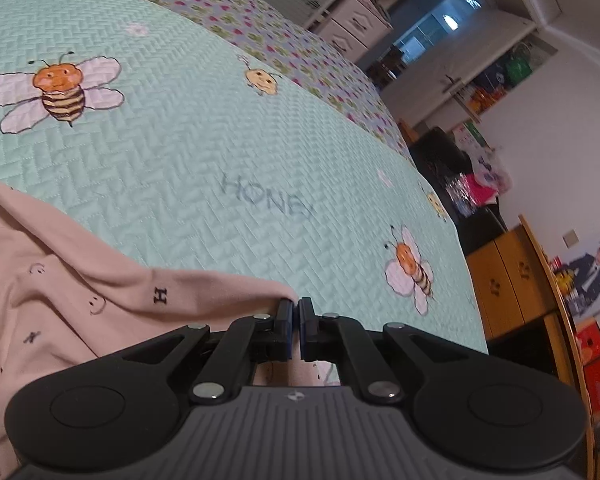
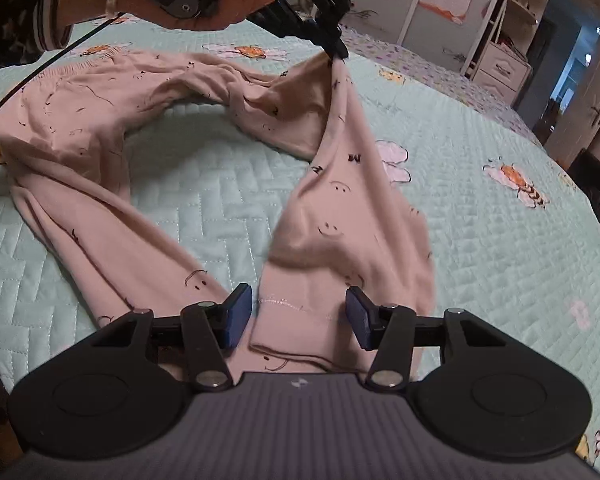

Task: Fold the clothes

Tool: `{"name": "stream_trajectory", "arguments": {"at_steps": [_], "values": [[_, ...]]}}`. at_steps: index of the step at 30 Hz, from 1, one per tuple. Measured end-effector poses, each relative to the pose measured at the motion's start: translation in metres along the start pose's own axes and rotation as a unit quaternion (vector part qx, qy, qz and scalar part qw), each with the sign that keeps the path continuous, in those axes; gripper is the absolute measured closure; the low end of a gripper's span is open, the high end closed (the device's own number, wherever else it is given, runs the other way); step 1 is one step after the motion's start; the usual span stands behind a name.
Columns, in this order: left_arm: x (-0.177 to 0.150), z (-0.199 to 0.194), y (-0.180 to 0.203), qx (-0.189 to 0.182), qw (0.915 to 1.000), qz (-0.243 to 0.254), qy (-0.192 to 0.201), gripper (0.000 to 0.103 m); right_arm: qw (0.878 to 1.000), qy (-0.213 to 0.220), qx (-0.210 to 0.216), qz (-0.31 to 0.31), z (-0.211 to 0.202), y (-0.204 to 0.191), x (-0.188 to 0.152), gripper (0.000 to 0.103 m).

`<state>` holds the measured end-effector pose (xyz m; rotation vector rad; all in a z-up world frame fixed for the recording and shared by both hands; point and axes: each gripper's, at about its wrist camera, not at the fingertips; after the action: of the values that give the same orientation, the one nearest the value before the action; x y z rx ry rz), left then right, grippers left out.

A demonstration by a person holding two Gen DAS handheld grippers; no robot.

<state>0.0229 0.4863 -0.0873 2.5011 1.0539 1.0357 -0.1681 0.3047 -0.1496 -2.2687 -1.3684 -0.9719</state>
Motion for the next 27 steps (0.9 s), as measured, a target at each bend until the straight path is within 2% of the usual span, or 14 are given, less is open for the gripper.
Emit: {"name": "stream_trajectory", "arguments": {"at_steps": [6, 11, 13, 15, 17, 18, 19, 23, 27], "values": [[0.003, 0.0, 0.002, 0.005, 1.0, 0.002, 0.005, 0.102, 0.996, -0.021, -0.03, -0.081, -0.002, -0.01, -0.006, 0.048], [0.001, 0.0, 0.001, 0.008, 0.9999, 0.006, 0.003, 0.101, 0.981, -0.041, -0.05, -0.181, 0.004, -0.027, -0.008, 0.049], [0.002, -0.001, 0.0, 0.011, 0.9999, 0.006, 0.003, 0.101, 0.975, -0.042, -0.053, -0.212, 0.004, -0.031, -0.009, 0.051], [0.002, -0.002, 0.0, 0.013, 0.9999, 0.008, 0.003, 0.101, 0.973, -0.039, -0.041, -0.223, 0.003, -0.03, -0.012, 0.067], [0.003, -0.003, 0.002, 0.014, 0.9998, 0.01, 0.003, 0.101, 0.974, -0.036, -0.026, -0.221, 0.002, -0.027, -0.014, 0.078], [0.003, -0.004, 0.004, 0.012, 0.9999, 0.012, 0.002, 0.101, 0.975, -0.034, -0.019, -0.22, 0.001, -0.025, -0.015, 0.092], [0.004, -0.005, 0.005, 0.01, 0.9999, 0.014, 0.001, 0.101, 0.976, -0.031, -0.015, -0.214, 0.001, -0.022, -0.014, 0.098], [0.008, -0.008, 0.019, -0.003, 0.9995, 0.03, -0.002, 0.101, 0.986, 0.007, -0.031, -0.165, -0.016, 0.008, 0.001, 0.098], [0.018, -0.001, 0.038, -0.012, 0.9992, 0.035, -0.013, 0.101, 0.996, 0.063, -0.056, -0.043, -0.04, 0.09, 0.027, 0.098]]}}
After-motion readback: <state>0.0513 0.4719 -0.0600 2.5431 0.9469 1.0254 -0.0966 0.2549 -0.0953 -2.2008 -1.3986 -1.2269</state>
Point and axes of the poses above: each gripper's, at about its wrist camera, not at the fingertips, and z roughly the way its jaws point, y to its right, x to its top, and after that the axes turned 13 degrees about x, right-handed
